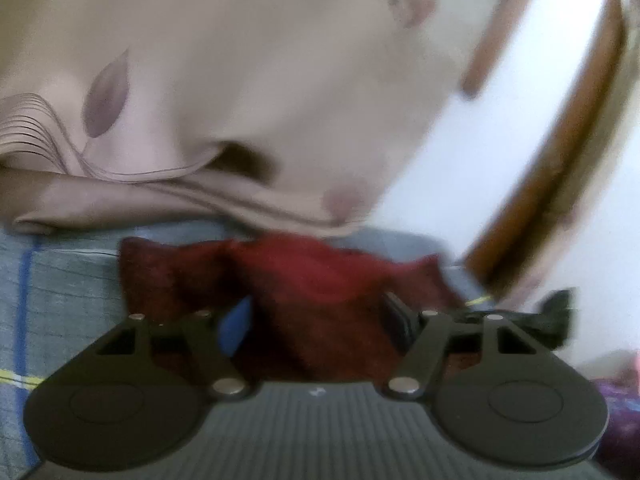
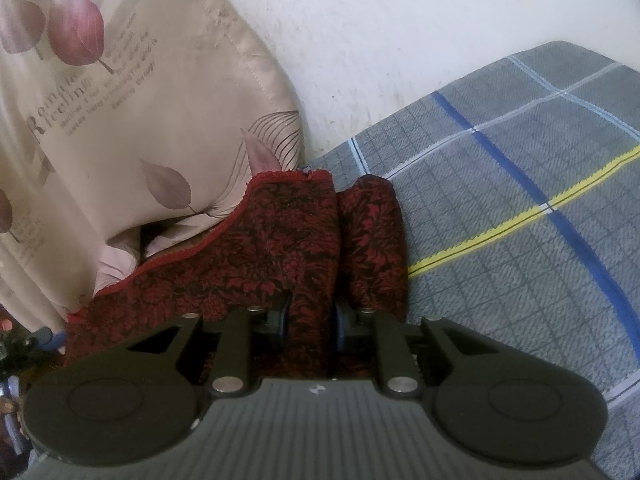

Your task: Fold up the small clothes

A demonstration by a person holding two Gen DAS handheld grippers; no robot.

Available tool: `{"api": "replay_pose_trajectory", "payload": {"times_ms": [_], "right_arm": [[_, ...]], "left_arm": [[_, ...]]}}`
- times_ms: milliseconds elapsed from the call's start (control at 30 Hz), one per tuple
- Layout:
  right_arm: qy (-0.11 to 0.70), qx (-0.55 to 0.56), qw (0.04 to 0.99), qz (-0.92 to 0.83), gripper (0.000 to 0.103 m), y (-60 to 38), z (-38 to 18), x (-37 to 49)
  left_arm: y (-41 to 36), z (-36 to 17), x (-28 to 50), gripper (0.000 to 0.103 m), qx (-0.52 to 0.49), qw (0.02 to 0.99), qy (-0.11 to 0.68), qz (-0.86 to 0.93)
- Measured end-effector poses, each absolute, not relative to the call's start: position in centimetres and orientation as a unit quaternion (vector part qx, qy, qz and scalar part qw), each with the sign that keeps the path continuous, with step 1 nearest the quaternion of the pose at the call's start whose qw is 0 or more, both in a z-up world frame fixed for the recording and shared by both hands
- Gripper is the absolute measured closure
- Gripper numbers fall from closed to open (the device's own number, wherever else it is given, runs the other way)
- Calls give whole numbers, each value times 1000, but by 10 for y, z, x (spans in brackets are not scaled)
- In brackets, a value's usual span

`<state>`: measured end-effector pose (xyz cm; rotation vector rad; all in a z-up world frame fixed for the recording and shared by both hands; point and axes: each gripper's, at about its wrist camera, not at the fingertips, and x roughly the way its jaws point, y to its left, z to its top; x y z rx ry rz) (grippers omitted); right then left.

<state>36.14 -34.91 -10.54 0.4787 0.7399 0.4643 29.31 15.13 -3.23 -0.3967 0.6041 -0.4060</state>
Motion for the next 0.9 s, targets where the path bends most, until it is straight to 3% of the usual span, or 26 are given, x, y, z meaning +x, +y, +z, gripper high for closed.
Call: {"api": "replay_pose_trajectory", "payload": {"times_ms": [33, 67, 100, 133, 333, 500, 700, 800, 867, 900], "right_arm": [[355, 231, 878, 224, 80, -349, -106, 361], [354, 232, 878, 224, 80, -349, -106, 361], [354, 233, 877, 225, 80, -350, -106, 361], [354, 234, 877, 225, 80, -350, -106, 360], [353, 242, 875, 228, 79, -351, -106, 361], [351, 249, 874, 227, 79, -353, -106, 359], [351, 254, 872, 229, 78, -354, -107, 359], [351, 258, 870, 229, 78, -355, -107, 359], [351, 260, 869, 231, 76, -356, -108, 358], [350, 260, 870, 231, 76, -355, -107, 358]], "left_arm": [[150, -32, 297, 48, -193, 919, 294, -179], [149, -30, 299, 84, -200, 920, 289, -174], [147, -25, 298, 95, -201, 924, 283, -161], [145, -16, 297, 95, -205, 930, 270, -145], [141, 40, 302, 93, -202, 959, 187, -68], [174, 33, 309, 94, -205, 956, 204, 56], [199, 4, 280, 90, -275, 932, 231, -57], [182, -7, 262, 72, -244, 918, 287, -126], [169, -19, 251, 39, -233, 901, 326, -163], [163, -25, 248, 37, -233, 895, 340, -173]]}}
